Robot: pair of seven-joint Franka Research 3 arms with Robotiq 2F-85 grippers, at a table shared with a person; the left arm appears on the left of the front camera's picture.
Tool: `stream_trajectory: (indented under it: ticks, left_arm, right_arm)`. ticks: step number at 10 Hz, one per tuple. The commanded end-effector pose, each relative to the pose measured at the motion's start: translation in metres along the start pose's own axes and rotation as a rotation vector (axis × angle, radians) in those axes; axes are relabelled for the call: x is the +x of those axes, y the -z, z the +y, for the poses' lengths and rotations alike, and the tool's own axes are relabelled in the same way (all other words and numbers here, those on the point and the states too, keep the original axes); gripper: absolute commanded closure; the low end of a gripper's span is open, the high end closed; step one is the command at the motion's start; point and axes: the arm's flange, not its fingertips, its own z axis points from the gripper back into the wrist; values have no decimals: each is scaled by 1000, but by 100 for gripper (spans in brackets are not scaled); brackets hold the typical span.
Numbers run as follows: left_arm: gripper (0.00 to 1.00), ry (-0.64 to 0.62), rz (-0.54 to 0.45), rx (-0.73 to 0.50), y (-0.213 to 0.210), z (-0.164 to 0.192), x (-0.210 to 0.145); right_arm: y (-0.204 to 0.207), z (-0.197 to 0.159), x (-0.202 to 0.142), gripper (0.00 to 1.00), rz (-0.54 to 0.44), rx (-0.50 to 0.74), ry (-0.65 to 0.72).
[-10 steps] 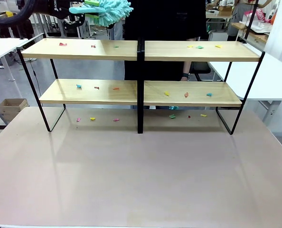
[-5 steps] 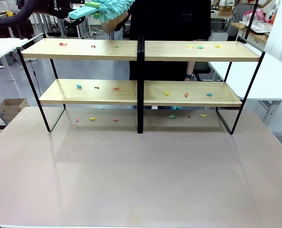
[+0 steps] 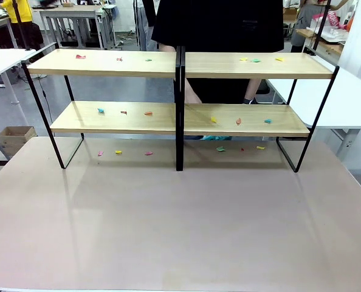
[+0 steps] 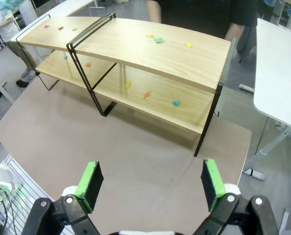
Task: Clean the shelves.
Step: Pick up the Duster when the human hands it over.
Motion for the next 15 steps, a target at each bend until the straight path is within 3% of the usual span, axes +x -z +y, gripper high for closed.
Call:
stream_trajectory:
  ticks: [1, 2, 4, 6, 9, 10, 11, 13, 15]
  left_arm:
    - [100, 61, -32, 76, -62, -14, -51]
    - [100, 60, -70, 112, -97, -25, -77]
    - [100, 84, -48, 128, -153, -39, -134]
    - [100, 73, -109, 173, -196, -42, -196]
    - [100, 66, -257, 158, -238, -37, -269]
    - [100, 53, -218, 136, -247, -33, -292]
    - [100, -20, -98, 127, -248, -25, -308]
    - [100, 35, -167, 129, -254, -20, -312]
    - [100, -11, -164, 138, -245, -15, -308]
  right_arm:
    - [0, 1, 0, 0, -1, 7, 2]
    - [0, 1, 0, 0, -1, 7, 2]
    - [0, 1, 0, 0, -1, 7, 2]
    - [0, 1, 0, 0, -1, 7, 2]
    - [0, 1, 0, 0, -1, 7, 2]
    - [0, 1, 0, 0, -1, 7, 2]
    - [0, 1, 0, 0, -1, 7, 2]
    - [0, 1, 0, 0, -1, 7, 2]
    - [0, 1, 0, 0, -1, 7, 2]
